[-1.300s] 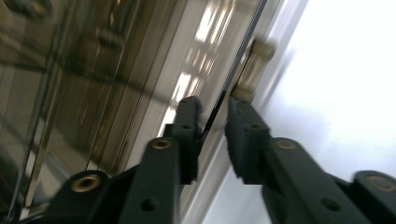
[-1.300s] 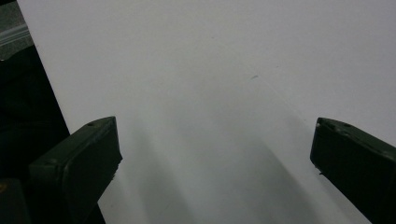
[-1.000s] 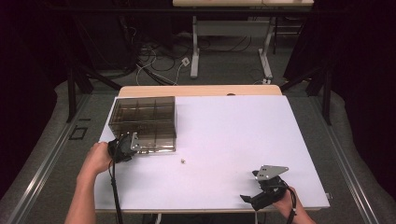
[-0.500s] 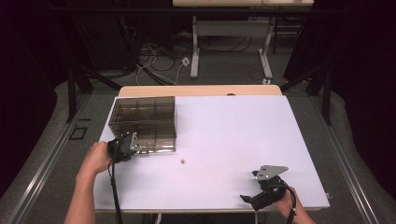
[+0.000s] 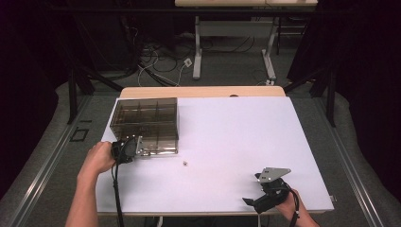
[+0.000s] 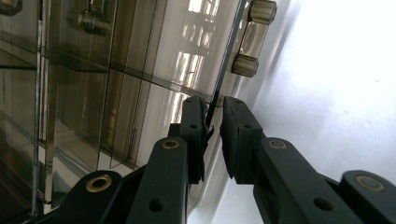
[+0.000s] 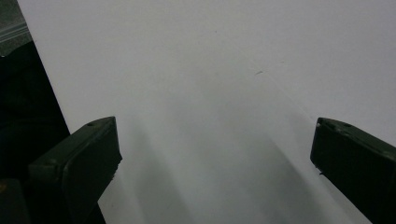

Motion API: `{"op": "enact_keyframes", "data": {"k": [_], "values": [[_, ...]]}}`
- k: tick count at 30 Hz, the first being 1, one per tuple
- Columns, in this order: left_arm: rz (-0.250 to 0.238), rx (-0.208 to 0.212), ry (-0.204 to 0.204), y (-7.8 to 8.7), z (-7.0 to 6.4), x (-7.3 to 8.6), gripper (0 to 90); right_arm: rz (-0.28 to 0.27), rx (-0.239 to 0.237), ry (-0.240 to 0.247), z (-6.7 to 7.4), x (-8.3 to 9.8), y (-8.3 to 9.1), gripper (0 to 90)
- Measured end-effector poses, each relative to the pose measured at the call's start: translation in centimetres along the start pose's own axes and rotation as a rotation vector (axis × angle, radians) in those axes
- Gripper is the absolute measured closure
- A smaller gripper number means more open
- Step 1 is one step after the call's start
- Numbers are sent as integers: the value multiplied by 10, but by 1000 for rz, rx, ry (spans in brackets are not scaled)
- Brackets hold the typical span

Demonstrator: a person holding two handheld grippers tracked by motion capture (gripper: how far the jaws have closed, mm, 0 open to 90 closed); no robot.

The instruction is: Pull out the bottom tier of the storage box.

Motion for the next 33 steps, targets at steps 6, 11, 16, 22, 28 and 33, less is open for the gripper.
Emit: {"op": "enact_keyframes", "data": {"k": [6,11,16,22,28,33], "values": [[10,6,6,1,0,0,791,10,-6,-9,0,1,0,9],[-11,16,-11,0,1,1,793,11,-7,-8,0,1,0,9],[10,76,-61,-1,5,0,801,15,-6,-13,-1,2,0,9],[42,143,-91,-3,10,-2,807,24,-8,-15,-3,2,-2,9],[20,178,-101,-3,11,0,834,14,-4,-19,-3,2,-3,9],[26,178,-131,-3,12,-1,843,15,-5,-21,-3,3,-2,9]]}}
Point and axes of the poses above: each handheld gripper's, and its own axes: y roughly backward along the jaws, x roughly out of its underside, z roughly to its left, the point moved 7 cm from there along -y, roughly forward along the jaws, and after that the axes turned 8 degrees about -x, right-handed, at the moved point
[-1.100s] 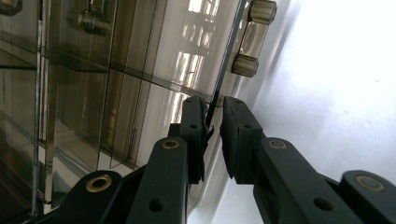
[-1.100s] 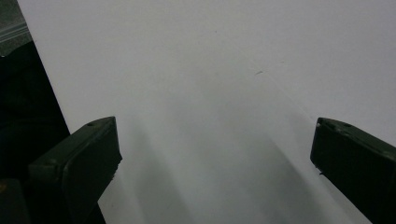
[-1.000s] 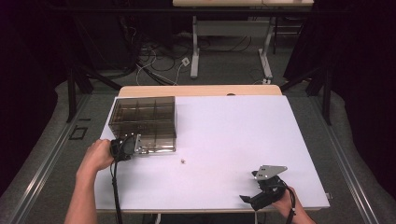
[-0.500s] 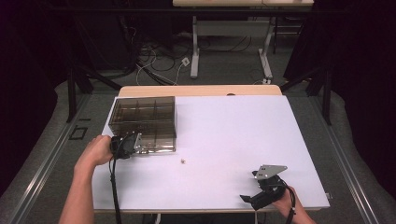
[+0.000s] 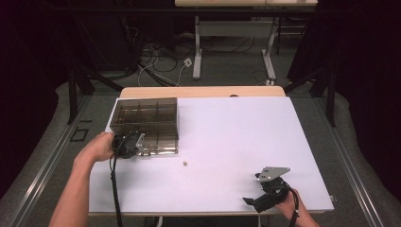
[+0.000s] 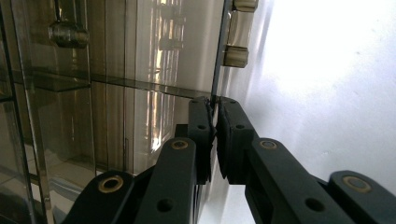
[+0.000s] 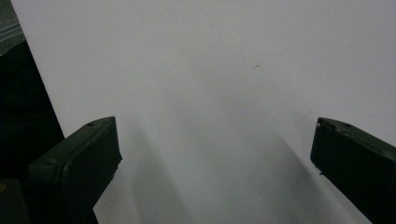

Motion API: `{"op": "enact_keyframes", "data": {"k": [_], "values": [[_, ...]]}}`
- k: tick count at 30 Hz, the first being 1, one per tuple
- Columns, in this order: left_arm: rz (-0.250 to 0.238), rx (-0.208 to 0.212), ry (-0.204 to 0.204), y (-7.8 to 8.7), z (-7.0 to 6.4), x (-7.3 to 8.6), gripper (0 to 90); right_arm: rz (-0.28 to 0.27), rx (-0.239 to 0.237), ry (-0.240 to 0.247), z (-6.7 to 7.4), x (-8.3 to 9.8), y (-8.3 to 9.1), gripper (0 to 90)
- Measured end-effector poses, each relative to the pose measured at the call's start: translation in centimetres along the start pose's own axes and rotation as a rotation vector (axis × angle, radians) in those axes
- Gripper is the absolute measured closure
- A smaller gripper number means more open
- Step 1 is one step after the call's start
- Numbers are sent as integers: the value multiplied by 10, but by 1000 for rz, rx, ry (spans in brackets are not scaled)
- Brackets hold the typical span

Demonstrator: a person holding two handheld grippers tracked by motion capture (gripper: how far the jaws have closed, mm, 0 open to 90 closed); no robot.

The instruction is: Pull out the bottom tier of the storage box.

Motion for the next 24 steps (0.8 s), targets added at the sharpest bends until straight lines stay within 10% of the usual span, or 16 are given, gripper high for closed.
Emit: {"op": "enact_keyframes", "data": {"k": [24], "values": [[-47,55,-25,-11,1,13,834,18,-5,-2,0,2,-1,9]]}}
Point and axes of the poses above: each handheld gripper's, and its own axes: y roughly backward along the jaws, x roughly out of its underside, z roughly to its left, the point moved 7 cm from there along -y, roughly forward along the jaws, and after that the axes turned 8 degrees about -x, right-handed, at the moved point
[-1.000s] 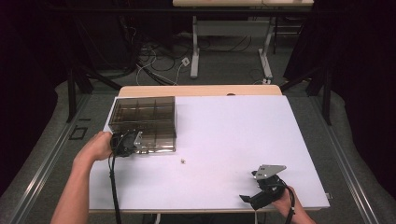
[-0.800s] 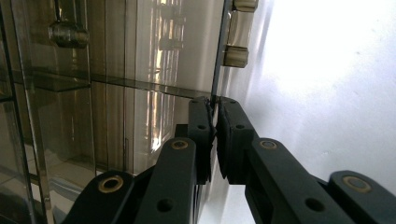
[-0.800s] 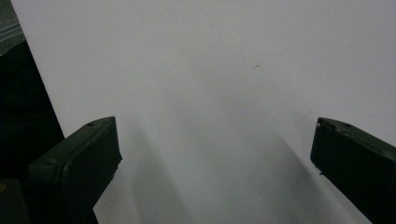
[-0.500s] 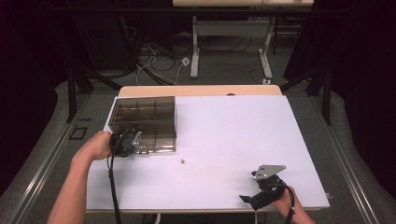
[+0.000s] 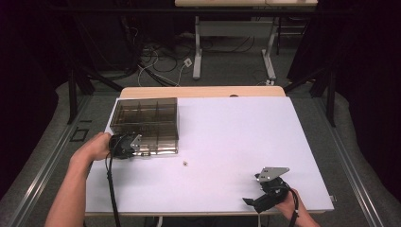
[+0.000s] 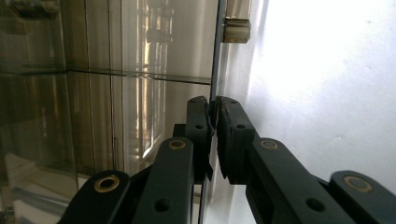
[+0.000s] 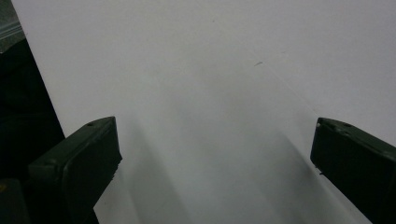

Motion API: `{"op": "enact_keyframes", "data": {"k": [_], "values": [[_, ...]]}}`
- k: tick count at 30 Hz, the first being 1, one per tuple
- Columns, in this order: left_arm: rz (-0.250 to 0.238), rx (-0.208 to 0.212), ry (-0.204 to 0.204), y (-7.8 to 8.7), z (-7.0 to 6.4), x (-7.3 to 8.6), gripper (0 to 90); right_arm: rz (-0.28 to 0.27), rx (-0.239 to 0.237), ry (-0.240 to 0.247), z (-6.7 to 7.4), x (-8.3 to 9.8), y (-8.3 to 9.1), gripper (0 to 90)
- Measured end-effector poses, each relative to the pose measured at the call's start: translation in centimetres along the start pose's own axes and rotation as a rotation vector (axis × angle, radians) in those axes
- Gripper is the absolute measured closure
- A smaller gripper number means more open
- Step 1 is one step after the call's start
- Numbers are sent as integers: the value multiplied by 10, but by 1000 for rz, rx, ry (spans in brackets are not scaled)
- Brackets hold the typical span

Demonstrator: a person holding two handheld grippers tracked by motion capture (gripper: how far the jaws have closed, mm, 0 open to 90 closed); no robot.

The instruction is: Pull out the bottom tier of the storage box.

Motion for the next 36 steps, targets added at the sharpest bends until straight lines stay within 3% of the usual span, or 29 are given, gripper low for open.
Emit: {"op": "enact_keyframes", "data": {"k": [9,17,22,25,26,30,36], "values": [[-14,39,2,3,-6,-3,847,4,-6,-4,1,0,-1,9],[-12,38,-18,4,-8,-1,846,9,-4,5,0,1,-1,9],[-27,32,-1,5,-10,1,839,12,-7,-4,1,1,-1,9],[-53,21,40,6,-10,2,816,10,-10,-3,1,0,-1,8],[-82,25,71,9,-11,2,803,10,-10,-6,1,1,-1,9],[-162,15,161,17,-15,2,629,11,-7,-2,1,0,-1,9],[-220,-15,270,29,-20,-6,372,10,-6,9,0,0,-2,8]]}}
Point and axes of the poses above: each handheld gripper's, and its own axes: y roughly backward along the jaws, x roughly out of its underside, z roughly to its left, the point moved 7 cm from there along -y, roughly forward along the jaws, and after that the axes turned 8 degrees about -x, right-handed, at the moved point
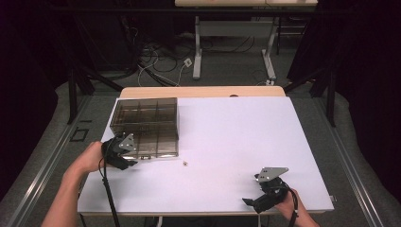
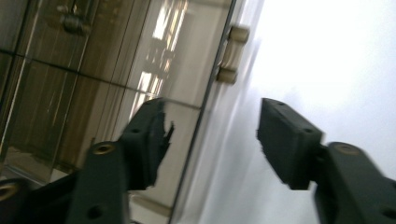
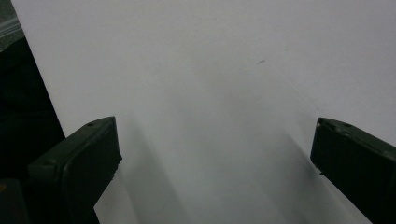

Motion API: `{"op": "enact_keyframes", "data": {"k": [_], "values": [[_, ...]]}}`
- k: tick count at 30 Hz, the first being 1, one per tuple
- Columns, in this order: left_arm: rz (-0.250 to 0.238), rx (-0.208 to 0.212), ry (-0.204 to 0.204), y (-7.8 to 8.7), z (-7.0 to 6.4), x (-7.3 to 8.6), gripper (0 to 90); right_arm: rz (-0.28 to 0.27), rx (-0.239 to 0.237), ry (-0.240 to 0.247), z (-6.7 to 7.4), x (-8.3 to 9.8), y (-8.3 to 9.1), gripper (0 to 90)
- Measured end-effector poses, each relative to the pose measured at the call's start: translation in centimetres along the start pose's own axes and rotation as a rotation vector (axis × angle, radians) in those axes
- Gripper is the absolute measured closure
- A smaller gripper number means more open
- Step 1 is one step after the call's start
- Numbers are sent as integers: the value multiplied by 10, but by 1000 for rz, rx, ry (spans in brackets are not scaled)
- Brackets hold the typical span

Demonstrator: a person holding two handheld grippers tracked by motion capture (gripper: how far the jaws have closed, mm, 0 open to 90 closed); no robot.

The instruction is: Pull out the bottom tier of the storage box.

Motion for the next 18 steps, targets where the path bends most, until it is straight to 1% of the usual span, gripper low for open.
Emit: {"op": "enact_keyframes", "data": {"k": [4,6,10,11,12,14,15,17,18], "values": [[-35,8,47,3,-7,-8,293,0,0,-11,1,0,0,8],[-53,6,74,3,-11,-11,264,-1,0,-4,0,0,0,8],[-48,7,90,-2,-19,-16,197,-5,3,-4,0,0,1,8],[-48,2,95,-3,-21,-17,191,-7,4,-11,1,0,1,8],[-45,5,97,-4,-23,-18,178,-12,6,-5,0,0,1,8],[-51,0,101,-6,-27,-21,164,-5,5,-9,1,0,1,8],[-64,-9,110,-7,-28,-24,161,-8,10,-8,1,0,1,8],[-80,-8,118,-7,-30,-27,153,-11,5,-1,1,-1,2,8],[-87,-15,129,-7,-33,-29,137,-11,8,-5,1,-1,2,8]]}}
Point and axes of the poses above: each handheld gripper's, and its own axes: y roughly backward along the jaws, x roughly out of its underside, z roughly to its left, the point moved 7 cm from there along -y, roughly forward along the jaws, and after that the axes turned 8 degrees about -x, right-handed, at the moved point
